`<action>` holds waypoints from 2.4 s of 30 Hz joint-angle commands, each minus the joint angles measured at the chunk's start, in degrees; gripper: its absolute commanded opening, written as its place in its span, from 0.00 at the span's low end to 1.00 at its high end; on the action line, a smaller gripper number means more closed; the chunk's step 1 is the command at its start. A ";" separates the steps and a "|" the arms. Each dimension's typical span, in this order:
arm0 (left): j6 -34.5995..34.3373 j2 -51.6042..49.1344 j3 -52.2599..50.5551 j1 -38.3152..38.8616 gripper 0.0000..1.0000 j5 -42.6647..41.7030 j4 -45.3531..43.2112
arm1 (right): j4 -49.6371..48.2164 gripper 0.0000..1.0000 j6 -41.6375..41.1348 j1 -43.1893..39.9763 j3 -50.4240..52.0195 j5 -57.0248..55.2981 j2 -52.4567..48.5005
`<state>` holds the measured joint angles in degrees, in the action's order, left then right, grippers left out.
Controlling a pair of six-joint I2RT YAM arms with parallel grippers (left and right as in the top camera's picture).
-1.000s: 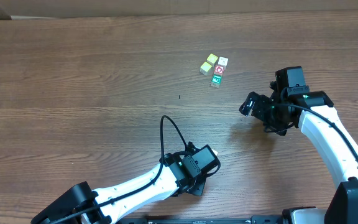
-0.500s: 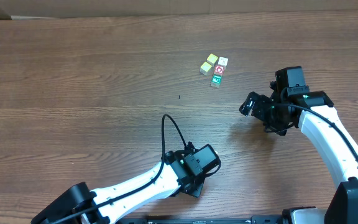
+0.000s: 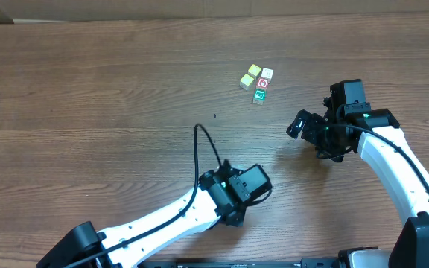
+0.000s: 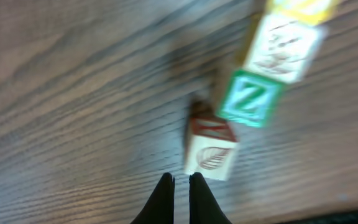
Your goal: Flip 3 blocks
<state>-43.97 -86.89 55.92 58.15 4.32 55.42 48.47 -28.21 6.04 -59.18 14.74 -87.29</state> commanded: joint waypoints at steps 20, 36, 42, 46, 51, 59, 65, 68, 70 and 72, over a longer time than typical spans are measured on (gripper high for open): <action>0.26 -0.42 -12.00 -1.99 0.04 1.66 -17.16 | -0.33 1.00 0.61 -0.02 -0.57 -0.35 -0.17; 0.28 -0.42 -12.00 -1.99 0.04 0.39 -19.37 | -0.33 1.00 0.61 -0.02 -0.57 -0.35 -0.17; 0.26 -0.42 -10.03 -3.80 0.04 4.15 -13.09 | -0.31 1.00 0.61 -0.02 -0.57 -0.35 -0.17; 1.55 -0.42 -6.99 -6.34 0.04 1.99 -6.45 | -0.31 1.00 0.61 -0.02 -0.57 -0.35 -0.17; 12.28 -0.44 -7.21 -6.64 0.04 -10.29 -7.02 | -0.31 1.00 0.61 -0.02 -0.57 -0.35 -0.17; 12.72 -0.48 -9.81 -5.79 0.04 -10.54 -8.81 | -0.33 1.00 0.61 -0.02 -0.57 -0.35 -0.17; 12.68 -0.48 -9.84 -3.48 0.04 -10.73 -9.66 | -0.31 1.00 0.61 -0.02 -0.57 -0.35 -0.17; 12.11 -0.48 -9.84 -1.90 0.04 -10.69 -10.47 | -0.33 1.00 0.61 -0.02 -0.57 -0.35 -0.17; 11.06 -0.48 -9.86 -1.11 0.04 -10.03 -10.60 | -0.31 1.00 0.61 -0.02 -0.57 -0.35 -0.17; 10.12 -0.48 -9.88 -0.59 0.04 -9.03 -10.71 | -0.31 1.00 0.61 -0.02 -0.57 -0.35 -0.17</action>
<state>-32.64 -87.29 46.37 56.66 -5.56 44.95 48.49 -28.21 6.02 -59.18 14.74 -87.29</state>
